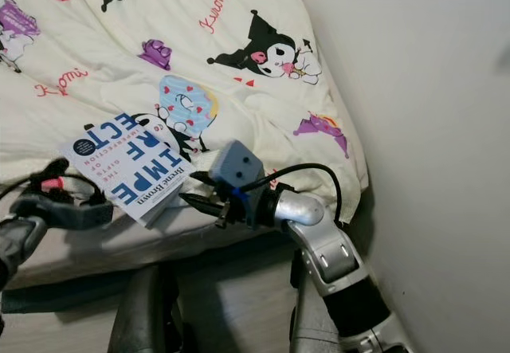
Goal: Clean up the room
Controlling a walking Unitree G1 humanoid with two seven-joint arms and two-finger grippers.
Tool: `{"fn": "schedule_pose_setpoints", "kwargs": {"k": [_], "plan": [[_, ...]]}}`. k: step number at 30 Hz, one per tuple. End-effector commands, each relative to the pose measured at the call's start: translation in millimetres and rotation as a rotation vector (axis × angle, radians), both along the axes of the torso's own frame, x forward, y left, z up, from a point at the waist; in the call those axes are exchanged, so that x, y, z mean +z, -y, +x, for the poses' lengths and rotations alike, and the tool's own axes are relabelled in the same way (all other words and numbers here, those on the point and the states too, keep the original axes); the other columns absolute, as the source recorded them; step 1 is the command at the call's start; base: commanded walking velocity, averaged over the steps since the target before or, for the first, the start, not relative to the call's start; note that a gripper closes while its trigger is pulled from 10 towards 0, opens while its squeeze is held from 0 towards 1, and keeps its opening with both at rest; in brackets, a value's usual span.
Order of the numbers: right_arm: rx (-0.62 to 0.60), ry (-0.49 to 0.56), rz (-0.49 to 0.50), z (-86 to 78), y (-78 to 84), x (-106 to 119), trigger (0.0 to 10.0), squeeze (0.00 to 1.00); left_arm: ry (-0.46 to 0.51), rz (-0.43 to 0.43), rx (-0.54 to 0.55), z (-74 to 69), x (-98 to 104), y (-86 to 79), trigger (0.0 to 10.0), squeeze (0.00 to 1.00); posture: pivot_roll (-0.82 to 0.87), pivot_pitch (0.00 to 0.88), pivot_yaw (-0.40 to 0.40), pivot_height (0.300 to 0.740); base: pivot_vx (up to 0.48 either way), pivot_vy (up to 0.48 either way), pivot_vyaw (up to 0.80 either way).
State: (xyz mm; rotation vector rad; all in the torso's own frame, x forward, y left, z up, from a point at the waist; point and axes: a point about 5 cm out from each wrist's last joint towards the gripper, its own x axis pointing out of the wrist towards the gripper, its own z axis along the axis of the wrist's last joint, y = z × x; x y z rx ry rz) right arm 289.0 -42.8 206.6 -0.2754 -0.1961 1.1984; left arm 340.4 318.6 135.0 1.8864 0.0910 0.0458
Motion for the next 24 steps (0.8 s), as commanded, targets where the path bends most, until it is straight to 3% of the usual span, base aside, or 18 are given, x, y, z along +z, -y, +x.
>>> {"fn": "schedule_pose_setpoints", "kwargs": {"k": [1, 2, 3, 4, 6, 7, 8, 13, 24], "plan": [[0.023, -0.026, -0.003, -6.5, -3.3, -5.4, 10.0, 0.0, -0.025, 0.03, 0.023, -6.2, -4.8, -8.2, 10.0, 0.37, -0.05, 0.43, -0.059, 0.546, 0.0, 0.0, 0.0], [0.023, -0.026, -0.003, -6.5, -3.3, -5.4, 10.0, 0.0, -0.025, 0.03, 0.023, -6.2, -4.8, -8.2, 10.0, 0.37, -0.05, 0.43, -0.059, 0.546, 0.0, 0.0, 0.0], [0.041, -0.028, -0.008, -9.7, -4.4, -6.9, 10.0, 0.0, -0.029, 0.03, 0.028, -5.3, -3.8, -8.1, 10.0, 0.0, -0.05, 0.429, -0.057, 0.546, 0.0, 0.0, 0.0], [0.082, -0.026, -0.029, -16.2, -6.2, -9.8, 10.0, 0.0, -0.035, 0.027, 0.035, -4.9, -3.5, -8.4, 9.1, 0.0, -0.05, 0.427, -0.056, 0.546, 0.0, 0.0, 0.0], [0.112, -0.026, -0.045, -20.8, -7.6, -12.0, 10.0, 0.0, -0.039, 0.026, 0.04, -4.6, -3.3, -8.6, 9.1, 0.0, -0.05, 0.425, -0.053, 0.546, 0.0, 0.0, 0.0], [0.166, -0.03, -0.077, -28.2, -8.9, -15.9, 10.0, 0.0, -0.047, 0.026, 0.044, -4.6, -3.8, -8.8, 3.8, 0.0, -0.05, 0.424, -0.052, 0.546, 0.0, 0.0, 0.0], [0.202, -0.032, -0.112, -33.4, -9.5, -20.0, 10.0, 0.0, -0.057, 0.023, 0.049, -5.4, -5.2, -9.4, 0.0, 0.0, -0.05, 0.423, -0.053, 0.546, 0.0, 0.0, 0.0], [0.23, -0.035, -0.146, -38.0, -9.7, -23.9, 10.0, 0.0, -0.067, 0.024, 0.053, -6.4, -6.8, -10.1, 0.0, 0.0, -0.05, 0.423, -0.053, 0.546, 0.0, 0.0, 0.0], [0.132, -0.036, -0.119, -23.0, -7.1, -24.4, 10.0, 0.0, -0.14, 0.004, 0.088, -17.1, -18.2, -19.2, 0.0, 0.0, -0.03, 0.406, -0.055, 0.546, 0.0, 0.0, 0.0]]}}
